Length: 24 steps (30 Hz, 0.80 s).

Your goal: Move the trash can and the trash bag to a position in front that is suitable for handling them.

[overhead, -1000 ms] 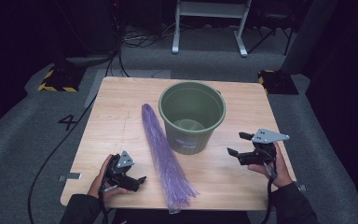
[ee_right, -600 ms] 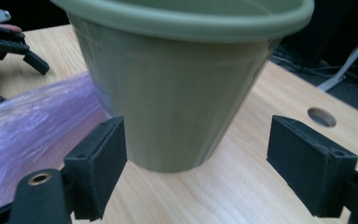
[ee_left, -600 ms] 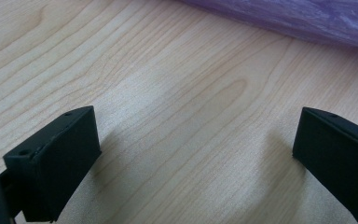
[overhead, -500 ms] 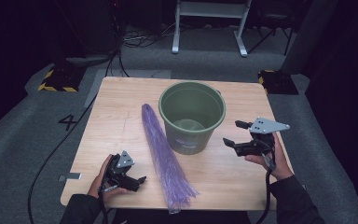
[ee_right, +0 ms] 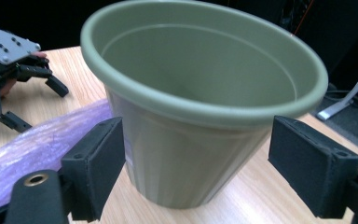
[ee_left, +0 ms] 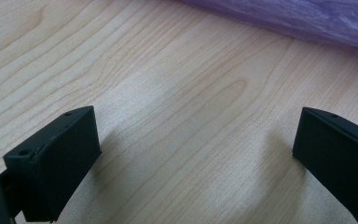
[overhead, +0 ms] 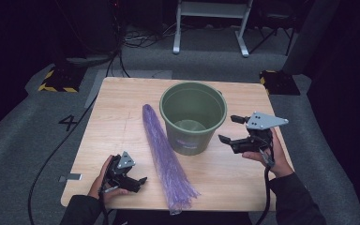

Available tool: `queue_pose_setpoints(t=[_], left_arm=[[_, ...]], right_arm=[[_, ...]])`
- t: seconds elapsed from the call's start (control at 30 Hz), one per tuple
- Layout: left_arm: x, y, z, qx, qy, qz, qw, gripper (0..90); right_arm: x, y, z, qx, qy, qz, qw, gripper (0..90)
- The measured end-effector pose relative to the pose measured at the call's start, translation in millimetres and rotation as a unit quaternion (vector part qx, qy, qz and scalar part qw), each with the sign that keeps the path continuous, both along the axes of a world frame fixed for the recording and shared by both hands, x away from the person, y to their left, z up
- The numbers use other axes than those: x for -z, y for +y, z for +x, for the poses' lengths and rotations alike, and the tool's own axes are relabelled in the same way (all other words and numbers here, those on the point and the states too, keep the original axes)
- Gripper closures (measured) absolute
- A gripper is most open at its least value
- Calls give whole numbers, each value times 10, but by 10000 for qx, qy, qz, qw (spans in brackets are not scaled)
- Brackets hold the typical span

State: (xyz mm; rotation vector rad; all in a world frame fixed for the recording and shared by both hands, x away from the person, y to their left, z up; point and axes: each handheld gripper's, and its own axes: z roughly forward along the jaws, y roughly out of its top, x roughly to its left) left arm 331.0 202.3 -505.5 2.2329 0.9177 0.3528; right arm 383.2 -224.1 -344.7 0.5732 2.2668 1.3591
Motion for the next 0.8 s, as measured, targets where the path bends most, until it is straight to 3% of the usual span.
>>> queue_pose_setpoints(t=[0.33,0.8], left_arm=[[0,0,0,0,-1,0,10000,1],[0,0,0,0,0,-1,10000,1]], right_arm=[[-177,171,-35,-307,-97,-88,9994,190],[-165,444,10,-564,-104,-465,9973,204]])
